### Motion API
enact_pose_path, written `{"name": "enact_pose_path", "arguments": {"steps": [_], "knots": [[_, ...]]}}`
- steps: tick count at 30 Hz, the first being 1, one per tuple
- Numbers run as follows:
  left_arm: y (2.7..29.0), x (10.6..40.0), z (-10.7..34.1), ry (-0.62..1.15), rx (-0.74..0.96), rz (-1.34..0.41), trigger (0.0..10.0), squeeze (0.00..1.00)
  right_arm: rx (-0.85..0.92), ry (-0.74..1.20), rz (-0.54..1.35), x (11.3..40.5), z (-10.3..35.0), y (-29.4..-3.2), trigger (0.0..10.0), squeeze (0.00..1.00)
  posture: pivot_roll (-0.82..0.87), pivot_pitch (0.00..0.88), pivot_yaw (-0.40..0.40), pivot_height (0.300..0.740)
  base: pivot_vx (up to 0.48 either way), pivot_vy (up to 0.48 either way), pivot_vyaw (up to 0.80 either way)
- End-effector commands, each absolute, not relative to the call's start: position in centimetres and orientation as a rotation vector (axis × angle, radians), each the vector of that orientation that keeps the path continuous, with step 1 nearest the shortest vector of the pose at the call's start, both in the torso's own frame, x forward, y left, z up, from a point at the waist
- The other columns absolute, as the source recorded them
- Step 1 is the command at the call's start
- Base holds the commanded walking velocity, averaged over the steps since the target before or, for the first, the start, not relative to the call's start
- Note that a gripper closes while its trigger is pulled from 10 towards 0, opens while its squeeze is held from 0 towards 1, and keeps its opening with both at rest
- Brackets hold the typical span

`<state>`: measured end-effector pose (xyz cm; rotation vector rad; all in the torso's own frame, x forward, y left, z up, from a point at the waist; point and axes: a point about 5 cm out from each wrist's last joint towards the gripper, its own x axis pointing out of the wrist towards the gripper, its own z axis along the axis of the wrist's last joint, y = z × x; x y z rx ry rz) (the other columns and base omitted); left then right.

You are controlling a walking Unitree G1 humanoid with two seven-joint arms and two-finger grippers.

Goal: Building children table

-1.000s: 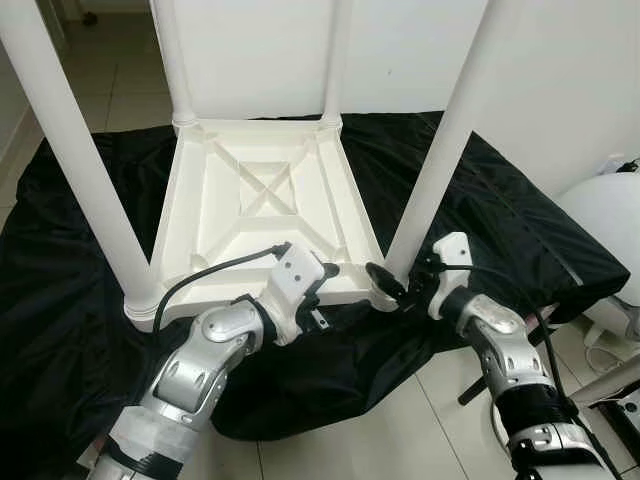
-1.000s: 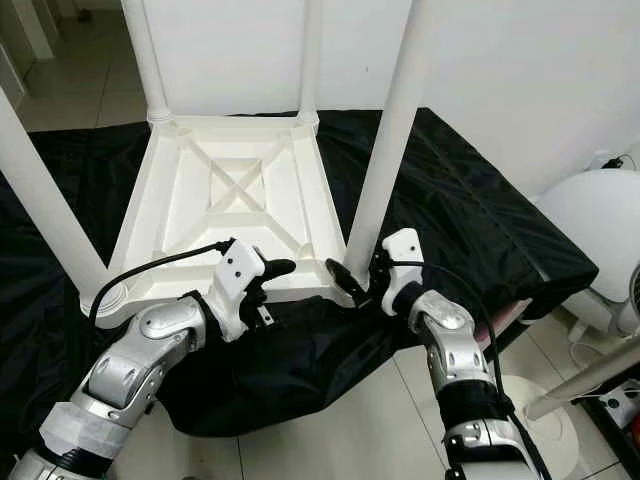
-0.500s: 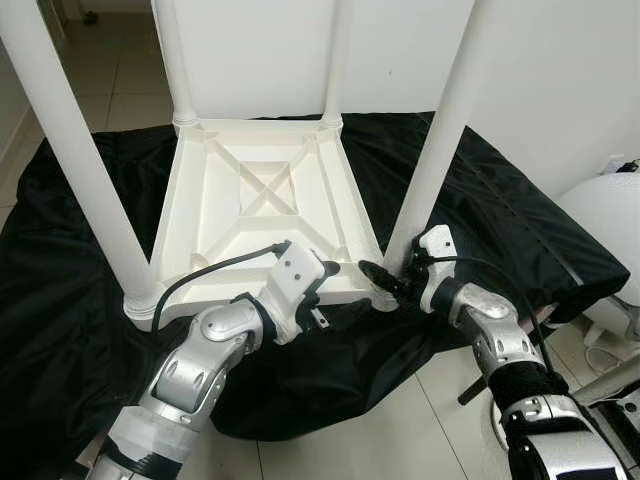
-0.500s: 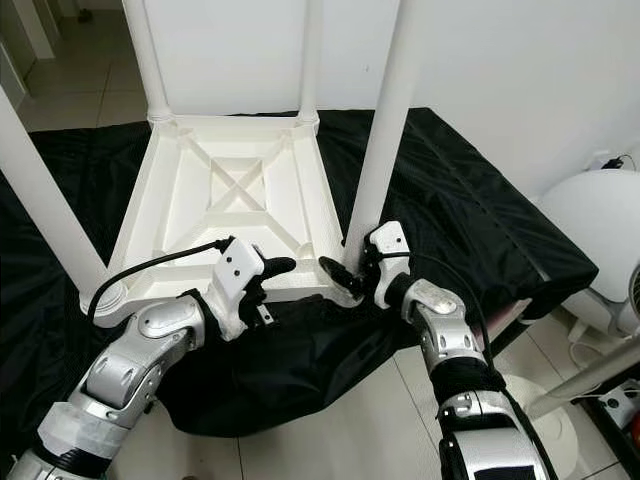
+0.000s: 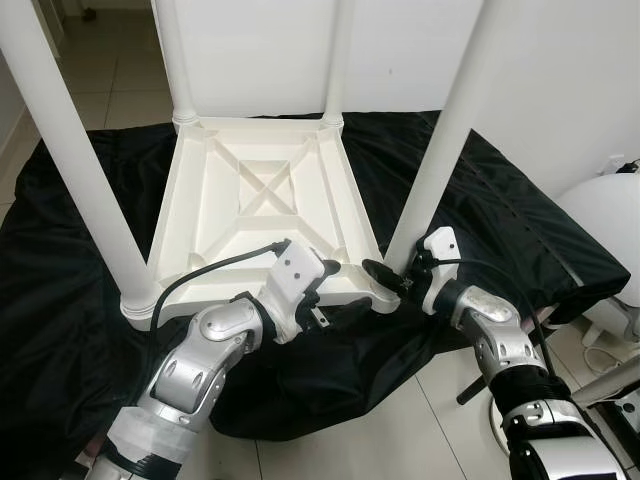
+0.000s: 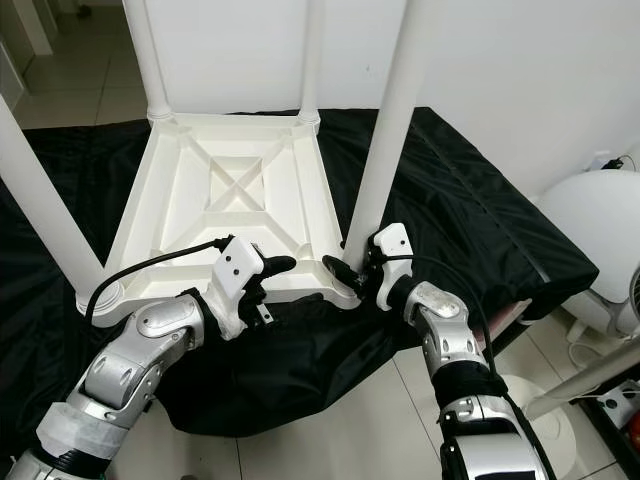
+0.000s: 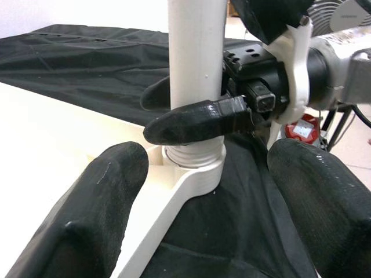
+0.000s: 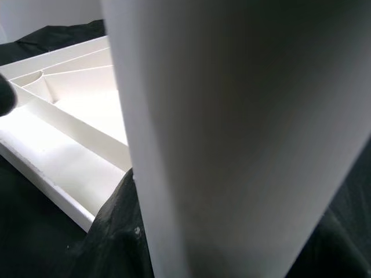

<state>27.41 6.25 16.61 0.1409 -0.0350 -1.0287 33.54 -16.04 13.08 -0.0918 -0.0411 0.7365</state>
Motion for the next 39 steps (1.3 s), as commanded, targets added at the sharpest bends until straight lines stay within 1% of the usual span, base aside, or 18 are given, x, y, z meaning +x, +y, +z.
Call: {"name": "enact_pose_path", "arguments": {"steps": [1, 4, 5, 7, 9, 11, 13, 14, 15, 17, 20, 22, 24, 25, 28, 37, 38, 39], "knots": [[6.3, 27.5, 16.6, -0.029, 0.139, -1.011, 10.0, 0.00, -0.069, -0.044, 0.725, 33.4, 13.0, -15.7, 10.0, 0.00, -0.03, 0.018, -0.054, 0.740, 0.000, 0.000, 0.00], [6.2, 27.4, 16.6, -0.029, 0.137, -1.012, 10.0, 0.00, -0.049, -0.071, 0.556, 34.0, 13.7, -15.4, 10.0, 0.00, -0.03, 0.017, -0.053, 0.740, 0.000, 0.000, 0.00], [6.2, 27.4, 16.6, -0.029, 0.137, -1.012, 10.0, 0.00, -0.049, -0.071, 0.556, 34.0, 13.7, -15.4, 10.0, 0.00, -0.03, 0.017, -0.053, 0.740, 0.000, 0.000, 0.00], [6.2, 27.4, 16.5, -0.028, 0.136, -1.012, 10.0, 0.00, -0.032, -0.078, 0.490, 34.0, 13.9, -15.3, 10.0, 0.00, -0.03, 0.018, -0.056, 0.740, 0.000, 0.000, 0.00], [6.3, 27.4, 16.5, -0.025, 0.135, -1.009, 10.0, 0.00, 0.023, -0.072, 0.359, 33.9, 14.0, -15.2, 10.0, 0.00, -0.02, 0.014, -0.057, 0.740, 0.000, 0.000, 0.00], [6.3, 27.4, 16.5, -0.025, 0.134, -1.008, 10.0, 0.00, 0.033, -0.067, 0.340, 33.9, 13.9, -15.1, 10.0, 0.00, -0.02, 0.014, -0.057, 0.740, 0.000, 0.000, 0.00], [6.2, 27.3, 16.4, -0.025, 0.131, -1.010, 10.0, 0.00, 0.068, -0.042, 0.188, 33.6, 13.6, -14.8, 10.0, 0.00, -0.03, 0.009, -0.058, 0.740, 0.000, 0.000, 0.00], [6.2, 27.3, 16.4, -0.025, 0.131, -1.010, 10.0, 0.00, 0.068, -0.042, 0.188, 33.6, 13.6, -14.8, 10.0, 0.00, -0.03, 0.009, -0.058, 0.740, 0.000, 0.000, 0.00], [6.2, 27.3, 16.4, -0.024, 0.131, -1.011, 10.0, 0.00, 0.077, -0.036, 0.128, 33.5, 13.5, -14.7, 10.0, 0.00, -0.03, 0.009, -0.058, 0.740, 0.000, 0.000, 0.00], [6.2, 27.2, 16.3, -0.021, 0.131, -1.013, 10.0, 0.00, 0.110, -0.030, 0.048, 33.0, 13.2, -14.1, 10.0, 0.00, -0.03, 0.008, -0.059, 0.740, 0.000, 0.000, 0.00], [6.3, 27.2, 16.3, -0.020, 0.130, -1.014, 10.0, 0.00, 0.133, -0.027, 0.009, 32.8, 13.1, -13.4, 10.0, 0.00, -0.03, 0.007, -0.057, 0.740, 0.000, 0.000, 0.00], [6.2, 27.1, 16.2, -0.016, 0.127, -1.017, 10.0, 0.00, 0.168, -0.028, -0.085, 32.1, 13.0, -11.8, 10.0, 0.00, -0.03, 0.005, -0.054, 0.740, 0.000, 0.000, 0.00], [6.2, 27.1, 16.2, -0.016, 0.127, -1.017, 10.0, 0.00, 0.168, -0.028, -0.085, 32.1, 13.0, -11.8, 10.0, 0.00, -0.03, 0.005, -0.054, 0.740, 0.000, 0.000, 0.00], [6.2, 27.1, 16.2, -0.014, 0.125, -1.021, 10.0, 0.00, 0.163, -0.032, -0.076, 32.0, 13.1, -11.0, 10.0, 0.00, -0.03, 0.005, -0.054, 0.740, 0.000, 0.000, 0.00], [6.0, 27.0, 16.1, -0.011, 0.124, -1.028, 10.0, 0.00, 0.148, -0.023, -0.071, 31.7, 13.2, -10.7, 10.0, 0.00, -0.04, 0.000, -0.059, 0.740, 0.000, 0.000, 0.00], [6.1, 27.0, 16.0, -0.009, 0.122, -1.022, 10.0, 0.00, 0.158, 0.027, -0.091, 31.4, 13.0, -10.7, 10.0, 0.00, -0.04, 0.000, -0.063, 0.740, 0.000, 0.000, 0.00], [6.2, 27.0, 16.0, -0.008, 0.122, -1.022, 10.0, 0.00, 0.165, 0.022, -0.088, 31.3, 13.1, -10.7, 10.0, 1.00, -0.04, 0.000, -0.063, 0.740, 0.000, 0.000, 0.00], [6.2, 27.0, 16.0, -0.008, 0.122, -1.022, 10.0, 0.00, 0.165, 0.022, -0.088, 31.3, 13.1, -10.7, 10.0, 1.00, -0.04, 0.000, -0.063, 0.740, 0.000, 0.000, 0.00]]}}
